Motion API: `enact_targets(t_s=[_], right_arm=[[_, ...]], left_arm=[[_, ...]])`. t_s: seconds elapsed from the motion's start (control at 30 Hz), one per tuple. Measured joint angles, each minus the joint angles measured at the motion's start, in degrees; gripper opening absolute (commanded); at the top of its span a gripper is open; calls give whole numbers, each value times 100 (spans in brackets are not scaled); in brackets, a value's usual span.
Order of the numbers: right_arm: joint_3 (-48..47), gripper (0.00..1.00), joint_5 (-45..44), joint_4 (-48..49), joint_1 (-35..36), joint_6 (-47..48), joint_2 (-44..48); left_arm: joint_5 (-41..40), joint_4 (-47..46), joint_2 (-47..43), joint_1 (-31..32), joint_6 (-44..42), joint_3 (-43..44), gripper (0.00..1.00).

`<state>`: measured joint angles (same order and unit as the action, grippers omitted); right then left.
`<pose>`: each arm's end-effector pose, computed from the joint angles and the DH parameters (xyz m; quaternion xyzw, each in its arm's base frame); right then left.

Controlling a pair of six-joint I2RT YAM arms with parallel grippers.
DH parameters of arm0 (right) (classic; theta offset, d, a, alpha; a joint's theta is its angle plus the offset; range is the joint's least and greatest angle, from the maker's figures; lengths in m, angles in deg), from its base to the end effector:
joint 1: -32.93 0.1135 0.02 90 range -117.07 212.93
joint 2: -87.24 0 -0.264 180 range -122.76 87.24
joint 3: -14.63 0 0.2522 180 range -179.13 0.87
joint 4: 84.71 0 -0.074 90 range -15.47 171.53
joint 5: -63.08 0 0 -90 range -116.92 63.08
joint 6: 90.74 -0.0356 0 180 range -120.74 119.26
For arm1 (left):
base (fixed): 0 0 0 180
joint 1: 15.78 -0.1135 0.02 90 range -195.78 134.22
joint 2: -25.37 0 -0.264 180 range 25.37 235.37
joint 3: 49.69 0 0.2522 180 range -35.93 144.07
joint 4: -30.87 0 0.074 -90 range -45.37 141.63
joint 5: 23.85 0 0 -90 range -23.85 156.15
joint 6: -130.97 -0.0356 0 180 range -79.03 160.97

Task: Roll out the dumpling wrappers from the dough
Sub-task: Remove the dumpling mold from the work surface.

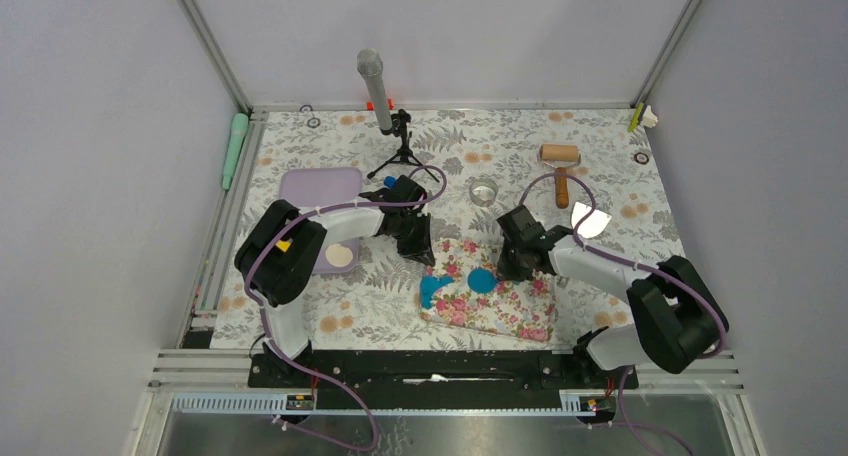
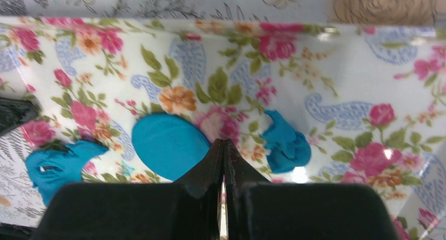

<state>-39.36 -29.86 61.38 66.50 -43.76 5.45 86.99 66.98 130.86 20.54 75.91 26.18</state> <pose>0.2154 0.1408 0.1607 0.0861 0.9656 0.1319 0.2071 0.2776 -0.2198 0.1455 0.0496 0.9610 -0.2642 0.0650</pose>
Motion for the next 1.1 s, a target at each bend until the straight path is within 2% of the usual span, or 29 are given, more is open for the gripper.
enact_targets(t_s=[0.23, 0.53, 0.87, 1.1], right_arm=[[525, 3, -9, -223, 0, -111, 695], [544, 4, -212, -656, 0, -212, 1097], [634, 3, 295, -304, 13, -479, 1394], [741, 9, 385, -201, 20, -535, 1381]], left_arm=[[15, 0, 0, -11, 2, 0, 0], [20, 0, 0, -13, 2, 0, 0], [22, 0, 0, -15, 2, 0, 0], [24, 0, 0, -15, 2, 0, 0]])
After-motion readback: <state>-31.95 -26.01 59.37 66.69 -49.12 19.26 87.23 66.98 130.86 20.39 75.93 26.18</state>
